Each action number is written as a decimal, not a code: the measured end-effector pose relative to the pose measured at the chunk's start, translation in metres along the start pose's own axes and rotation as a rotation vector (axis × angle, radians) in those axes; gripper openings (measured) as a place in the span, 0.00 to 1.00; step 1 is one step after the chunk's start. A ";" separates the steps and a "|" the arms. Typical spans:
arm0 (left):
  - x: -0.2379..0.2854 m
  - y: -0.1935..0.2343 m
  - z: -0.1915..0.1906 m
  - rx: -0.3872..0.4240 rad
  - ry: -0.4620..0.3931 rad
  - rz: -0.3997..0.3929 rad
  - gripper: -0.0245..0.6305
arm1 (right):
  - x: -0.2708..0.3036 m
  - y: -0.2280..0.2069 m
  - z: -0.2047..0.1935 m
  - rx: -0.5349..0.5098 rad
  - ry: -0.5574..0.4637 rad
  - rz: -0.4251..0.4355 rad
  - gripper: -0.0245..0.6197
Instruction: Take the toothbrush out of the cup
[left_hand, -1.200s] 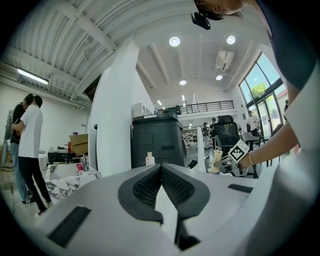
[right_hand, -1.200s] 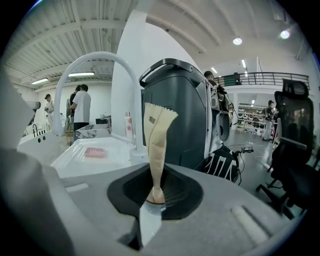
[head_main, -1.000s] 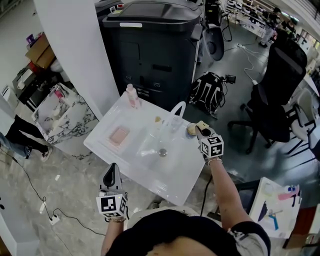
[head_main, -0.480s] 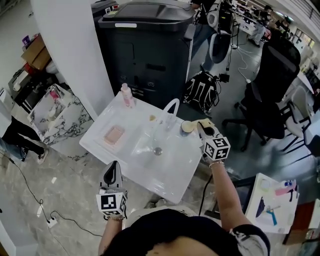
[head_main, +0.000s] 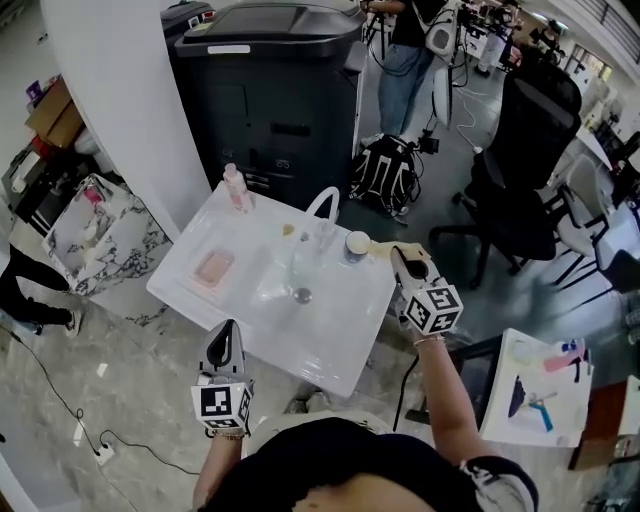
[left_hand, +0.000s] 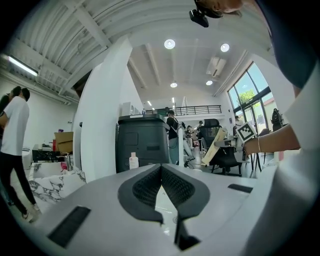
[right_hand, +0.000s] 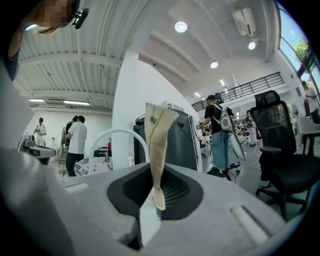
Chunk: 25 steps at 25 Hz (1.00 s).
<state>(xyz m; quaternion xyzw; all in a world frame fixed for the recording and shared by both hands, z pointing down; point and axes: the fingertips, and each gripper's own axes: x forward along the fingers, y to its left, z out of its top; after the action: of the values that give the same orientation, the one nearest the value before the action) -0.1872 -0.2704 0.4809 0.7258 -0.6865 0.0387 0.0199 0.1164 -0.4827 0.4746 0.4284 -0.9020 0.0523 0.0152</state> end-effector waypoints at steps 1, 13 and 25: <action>0.000 -0.003 0.000 0.001 0.000 -0.007 0.04 | -0.007 0.003 0.002 0.003 -0.009 -0.002 0.09; 0.011 -0.030 0.002 0.011 -0.006 -0.125 0.04 | -0.071 0.039 0.007 0.040 -0.071 -0.062 0.09; 0.012 -0.052 -0.002 0.020 0.005 -0.193 0.04 | -0.112 0.063 -0.019 0.128 -0.068 -0.105 0.09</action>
<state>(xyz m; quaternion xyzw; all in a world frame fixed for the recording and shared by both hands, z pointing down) -0.1351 -0.2791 0.4848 0.7886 -0.6130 0.0451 0.0180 0.1380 -0.3546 0.4802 0.4765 -0.8732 0.0943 -0.0402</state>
